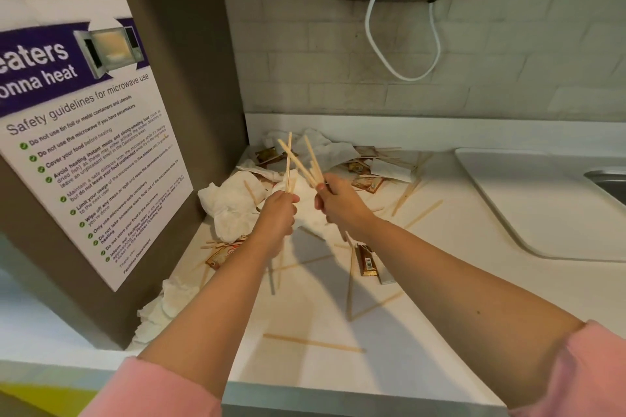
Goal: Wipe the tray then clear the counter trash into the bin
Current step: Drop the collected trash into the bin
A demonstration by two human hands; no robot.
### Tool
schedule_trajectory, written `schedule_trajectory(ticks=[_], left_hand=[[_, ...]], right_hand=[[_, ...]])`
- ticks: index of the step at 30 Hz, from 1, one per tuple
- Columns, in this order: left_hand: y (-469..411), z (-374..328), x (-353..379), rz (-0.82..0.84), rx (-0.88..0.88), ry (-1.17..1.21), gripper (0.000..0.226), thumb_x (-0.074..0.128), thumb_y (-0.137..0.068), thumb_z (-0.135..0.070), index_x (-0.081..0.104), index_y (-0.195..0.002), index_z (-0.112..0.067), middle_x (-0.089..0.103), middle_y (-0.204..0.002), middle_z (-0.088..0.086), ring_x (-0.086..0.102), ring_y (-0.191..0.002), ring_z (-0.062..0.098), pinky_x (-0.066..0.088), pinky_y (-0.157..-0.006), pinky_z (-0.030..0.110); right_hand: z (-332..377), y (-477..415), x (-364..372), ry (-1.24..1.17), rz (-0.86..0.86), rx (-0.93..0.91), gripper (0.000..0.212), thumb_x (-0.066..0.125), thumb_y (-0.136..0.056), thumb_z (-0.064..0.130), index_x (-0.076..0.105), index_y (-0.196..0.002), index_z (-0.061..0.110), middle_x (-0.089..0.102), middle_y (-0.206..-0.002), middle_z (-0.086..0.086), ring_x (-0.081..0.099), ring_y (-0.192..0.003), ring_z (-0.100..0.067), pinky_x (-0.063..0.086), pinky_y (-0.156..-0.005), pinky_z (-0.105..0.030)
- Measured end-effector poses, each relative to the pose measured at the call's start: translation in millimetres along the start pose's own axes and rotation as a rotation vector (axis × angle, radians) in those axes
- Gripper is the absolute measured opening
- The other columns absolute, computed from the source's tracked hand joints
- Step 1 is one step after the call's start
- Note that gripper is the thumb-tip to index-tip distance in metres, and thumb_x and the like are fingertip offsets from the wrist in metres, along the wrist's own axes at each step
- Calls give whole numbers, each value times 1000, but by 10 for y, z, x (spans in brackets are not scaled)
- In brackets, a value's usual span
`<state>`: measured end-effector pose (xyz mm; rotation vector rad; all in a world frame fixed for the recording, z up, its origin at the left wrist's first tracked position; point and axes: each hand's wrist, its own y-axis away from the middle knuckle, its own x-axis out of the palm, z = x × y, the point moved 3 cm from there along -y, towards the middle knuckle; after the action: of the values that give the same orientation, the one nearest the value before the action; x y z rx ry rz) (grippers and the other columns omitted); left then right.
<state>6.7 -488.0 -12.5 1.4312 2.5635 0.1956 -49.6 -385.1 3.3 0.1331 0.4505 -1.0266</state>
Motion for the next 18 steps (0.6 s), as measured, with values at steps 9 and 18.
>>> schedule_trajectory(ticks=[9, 18], left_hand=[[18, -26, 80, 38, 21, 92, 32, 42, -98, -38, 47, -82, -11, 41, -64, 0, 35, -56, 11, 28, -49, 23], [48, 27, -135, -87, -12, 47, 30, 29, -101, -22, 47, -118, -4, 46, -75, 3, 42, -62, 13, 35, -54, 25]], right_hand=[[159, 168, 213, 409, 71, -209, 26, 39, -93, -2, 60, -109, -2, 59, -97, -22, 53, -87, -31, 28, -64, -24], [145, 321, 297, 389, 261, -173, 43, 48, -98, 18, 43, -140, 15, 67, -105, -15, 61, -91, -26, 43, -76, -27]])
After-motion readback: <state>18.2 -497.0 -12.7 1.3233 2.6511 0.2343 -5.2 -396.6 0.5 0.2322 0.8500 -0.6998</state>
